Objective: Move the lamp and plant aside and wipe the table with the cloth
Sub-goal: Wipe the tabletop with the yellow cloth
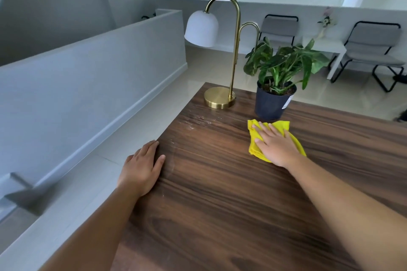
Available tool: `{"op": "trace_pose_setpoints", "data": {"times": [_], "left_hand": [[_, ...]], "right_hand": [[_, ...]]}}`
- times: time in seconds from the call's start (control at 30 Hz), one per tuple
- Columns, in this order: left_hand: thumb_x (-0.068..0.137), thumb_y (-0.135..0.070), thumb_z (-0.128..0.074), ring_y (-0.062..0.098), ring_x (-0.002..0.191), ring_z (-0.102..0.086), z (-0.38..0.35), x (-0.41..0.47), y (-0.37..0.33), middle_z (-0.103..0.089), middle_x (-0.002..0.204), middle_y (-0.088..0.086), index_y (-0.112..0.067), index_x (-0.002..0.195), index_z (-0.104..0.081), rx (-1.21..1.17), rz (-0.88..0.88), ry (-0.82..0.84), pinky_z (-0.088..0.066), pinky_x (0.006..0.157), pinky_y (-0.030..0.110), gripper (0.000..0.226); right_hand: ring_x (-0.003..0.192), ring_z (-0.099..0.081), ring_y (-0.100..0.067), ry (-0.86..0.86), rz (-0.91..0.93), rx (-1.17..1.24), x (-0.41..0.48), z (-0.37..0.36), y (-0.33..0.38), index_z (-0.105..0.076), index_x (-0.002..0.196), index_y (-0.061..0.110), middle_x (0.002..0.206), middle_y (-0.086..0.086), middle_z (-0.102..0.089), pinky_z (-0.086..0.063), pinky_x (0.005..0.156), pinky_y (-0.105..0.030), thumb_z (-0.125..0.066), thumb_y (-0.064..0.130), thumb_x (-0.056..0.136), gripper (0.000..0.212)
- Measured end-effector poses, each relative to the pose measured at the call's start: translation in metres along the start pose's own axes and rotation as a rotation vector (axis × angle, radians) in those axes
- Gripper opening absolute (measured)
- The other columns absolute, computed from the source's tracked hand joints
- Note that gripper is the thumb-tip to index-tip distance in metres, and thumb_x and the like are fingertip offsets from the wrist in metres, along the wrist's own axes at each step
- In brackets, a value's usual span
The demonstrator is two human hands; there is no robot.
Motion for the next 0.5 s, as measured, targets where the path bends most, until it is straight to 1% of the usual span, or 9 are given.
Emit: {"op": "trace_pose_setpoints", "data": {"times": [0.1, 0.2, 0.27, 0.33, 0.4, 0.5], "left_hand": [[0.098, -0.047, -0.024, 0.016, 0.142, -0.030, 0.000, 0.001, -0.001, -0.027, 0.157, -0.005, -0.023, 0.149, -0.024, 0.003, 0.000, 0.001, -0.024, 0.116, 0.036, 0.056], [0.098, -0.048, -0.024, 0.016, 0.142, -0.030, 0.000, 0.000, 0.000, -0.027, 0.157, -0.005, -0.023, 0.149, -0.024, -0.003, -0.005, -0.009, -0.024, 0.116, 0.036, 0.057], [0.097, -0.049, -0.024, 0.015, 0.143, -0.029, -0.002, 0.001, -0.011, -0.026, 0.157, -0.005, -0.024, 0.149, -0.023, 0.003, -0.031, 0.002, -0.024, 0.116, 0.035, 0.057], [0.097, -0.049, -0.024, 0.015, 0.143, -0.027, 0.000, 0.003, 0.005, -0.026, 0.157, -0.004, -0.023, 0.149, -0.023, 0.001, 0.002, -0.021, -0.023, 0.116, 0.035, 0.058], [0.097, -0.050, -0.024, 0.014, 0.144, -0.027, -0.001, 0.001, -0.008, -0.026, 0.157, -0.005, -0.023, 0.148, -0.023, -0.008, -0.036, -0.019, -0.024, 0.116, 0.035, 0.058], [0.097, -0.050, -0.022, 0.013, 0.144, -0.025, -0.002, 0.003, -0.002, -0.026, 0.157, -0.006, -0.024, 0.149, -0.022, -0.021, -0.040, -0.020, -0.023, 0.117, 0.035, 0.058]], "right_hand": [[0.149, 0.006, -0.015, 0.002, 0.046, 0.010, 0.022, -0.004, 0.051, 0.003, 0.151, 0.035, 0.161, 0.011, 0.007, 0.001, 0.119, -0.049, -0.012, 0.047, 0.100, 0.054], [0.149, 0.006, -0.016, 0.009, 0.034, 0.020, 0.045, -0.007, 0.091, 0.003, 0.151, 0.033, 0.161, 0.010, 0.007, 0.002, 0.119, -0.049, -0.011, 0.046, 0.099, 0.055], [0.149, 0.006, -0.017, -0.003, 0.017, 0.023, 0.051, -0.005, 0.103, 0.002, 0.151, 0.032, 0.161, 0.009, 0.006, 0.002, 0.119, -0.050, -0.010, 0.046, 0.099, 0.055], [0.149, 0.006, -0.018, 0.005, 0.048, 0.028, 0.074, -0.010, 0.143, 0.002, 0.151, 0.030, 0.162, 0.008, 0.007, 0.001, 0.119, -0.051, -0.009, 0.046, 0.099, 0.056], [0.149, 0.006, -0.019, -0.014, 0.029, 0.019, 0.078, -0.007, 0.151, 0.002, 0.152, 0.029, 0.162, 0.007, 0.007, 0.001, 0.119, -0.052, -0.009, 0.046, 0.099, 0.056], [0.149, 0.006, -0.020, -0.018, 0.058, 0.043, 0.101, -0.010, 0.187, 0.000, 0.152, 0.028, 0.162, 0.006, 0.006, 0.002, 0.119, -0.052, -0.010, 0.046, 0.099, 0.057]]}}
Point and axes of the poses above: each hand's wrist, its own x-axis towards the middle knuckle, its own z-axis out of the back of the hand, y = z × x, the point moved 8 cm from there along x, towards the middle knuckle
